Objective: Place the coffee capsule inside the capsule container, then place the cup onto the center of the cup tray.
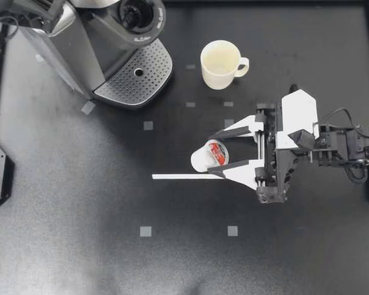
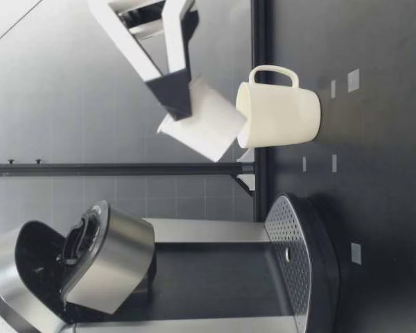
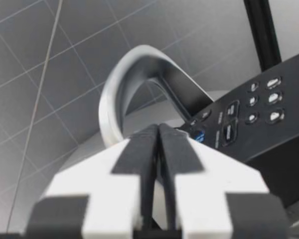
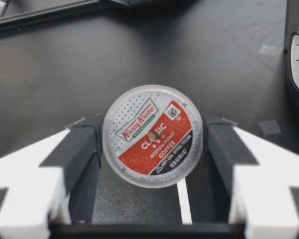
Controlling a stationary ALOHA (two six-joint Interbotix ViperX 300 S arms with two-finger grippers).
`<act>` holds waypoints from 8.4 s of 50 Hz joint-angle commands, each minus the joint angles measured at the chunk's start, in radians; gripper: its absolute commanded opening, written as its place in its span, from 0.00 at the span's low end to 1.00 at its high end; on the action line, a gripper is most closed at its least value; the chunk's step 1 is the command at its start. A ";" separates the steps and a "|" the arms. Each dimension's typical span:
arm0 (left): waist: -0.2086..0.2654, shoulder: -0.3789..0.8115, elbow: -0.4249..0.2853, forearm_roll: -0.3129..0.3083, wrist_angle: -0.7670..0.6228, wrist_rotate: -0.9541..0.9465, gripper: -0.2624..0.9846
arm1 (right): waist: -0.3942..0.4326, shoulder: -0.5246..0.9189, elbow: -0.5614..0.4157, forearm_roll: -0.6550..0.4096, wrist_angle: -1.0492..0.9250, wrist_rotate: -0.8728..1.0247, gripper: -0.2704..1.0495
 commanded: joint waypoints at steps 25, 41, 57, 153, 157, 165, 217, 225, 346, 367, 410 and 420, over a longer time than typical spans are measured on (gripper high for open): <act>0.034 -0.230 0.028 0.021 -0.408 -0.152 0.30 | -0.158 -0.138 -0.245 -0.018 0.012 -0.235 0.59; 0.035 -0.347 0.117 0.023 -0.428 -0.204 0.30 | -0.310 -0.063 -0.416 -0.023 0.181 -0.272 0.59; 0.035 -0.345 0.123 0.023 -0.420 -0.204 0.30 | -0.341 0.040 -0.517 -0.043 0.201 -0.272 0.59; 0.034 -0.345 0.130 0.026 -0.419 -0.202 0.30 | -0.364 0.183 -0.624 -0.094 0.224 -0.268 0.81; 0.035 -0.344 0.132 0.032 -0.383 -0.201 0.30 | -0.356 0.163 -0.609 -0.095 0.222 -0.265 0.81; 0.035 -0.333 0.150 0.081 -0.196 -0.206 0.30 | -0.321 0.097 -0.552 -0.089 0.204 -0.259 0.80; 0.206 -0.141 0.097 0.100 -0.407 -0.368 0.30 | -0.230 -0.170 -0.201 -0.061 -0.123 -0.186 0.59; 0.204 -0.161 0.083 0.100 -0.548 -0.376 0.30 | -0.229 -0.181 -0.189 -0.063 -0.132 -0.186 0.59; -0.025 0.038 -0.124 -0.672 -0.284 0.311 0.30 | -0.546 -0.133 -0.555 0.040 1.318 -0.572 0.59; -0.023 -0.028 -0.233 -1.078 -0.156 0.729 0.30 | -0.730 -0.023 -0.508 0.439 1.325 -1.026 0.69; -0.025 -0.060 -0.213 -1.075 -0.167 0.732 0.30 | -0.742 0.167 -0.394 0.503 1.068 -1.164 0.69; -0.023 -0.060 -0.202 -1.075 -0.167 0.732 0.30 | -0.744 0.199 -0.387 0.505 1.022 -1.167 0.69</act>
